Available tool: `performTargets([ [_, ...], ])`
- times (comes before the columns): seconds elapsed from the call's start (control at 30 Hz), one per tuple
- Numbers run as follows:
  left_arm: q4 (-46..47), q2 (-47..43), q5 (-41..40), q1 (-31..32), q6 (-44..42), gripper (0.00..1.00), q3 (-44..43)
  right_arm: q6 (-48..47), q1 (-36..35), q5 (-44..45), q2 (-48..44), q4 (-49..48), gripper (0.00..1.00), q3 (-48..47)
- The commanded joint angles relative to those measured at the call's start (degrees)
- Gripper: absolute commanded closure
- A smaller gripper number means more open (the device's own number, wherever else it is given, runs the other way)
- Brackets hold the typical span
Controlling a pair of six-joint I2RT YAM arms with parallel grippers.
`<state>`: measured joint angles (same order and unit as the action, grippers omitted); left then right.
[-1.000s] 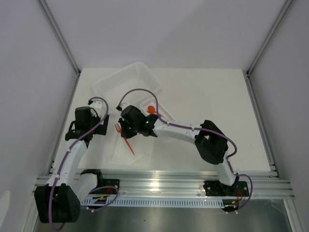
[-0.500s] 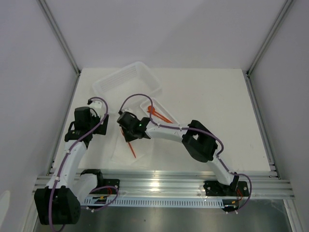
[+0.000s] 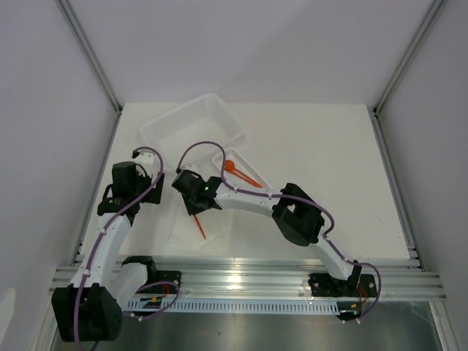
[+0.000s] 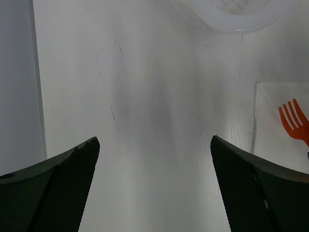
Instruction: Place the utensils on the paper napkin and roll it up
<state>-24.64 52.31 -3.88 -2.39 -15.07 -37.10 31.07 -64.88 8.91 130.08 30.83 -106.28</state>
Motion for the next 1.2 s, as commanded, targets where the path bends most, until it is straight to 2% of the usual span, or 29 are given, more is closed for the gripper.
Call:
performTargets([
  [0.0,0.38,-1.25,0.80,-0.68,0.30,0.00,-1.39,-0.05,-0.68,2.25,0.87,3.17,1.00,-3.31],
  [0.47,0.47,-3.01,2.65,-0.59,0.83,0.00,-2.18,1.01,-1.30,1.64,1.05,4.85,1.00,-3.49],
  [0.9,-0.49,-3.36,3.44,-0.59,1.10,0.00,-2.45,-0.66,-0.77,1.03,6.58,9.95,0.96,-11.92],
  [1.17,-0.41,-3.01,3.44,-0.59,0.92,0.01,-2.27,-0.22,-0.68,1.37,6.85,10.57,0.96,-12.46],
])
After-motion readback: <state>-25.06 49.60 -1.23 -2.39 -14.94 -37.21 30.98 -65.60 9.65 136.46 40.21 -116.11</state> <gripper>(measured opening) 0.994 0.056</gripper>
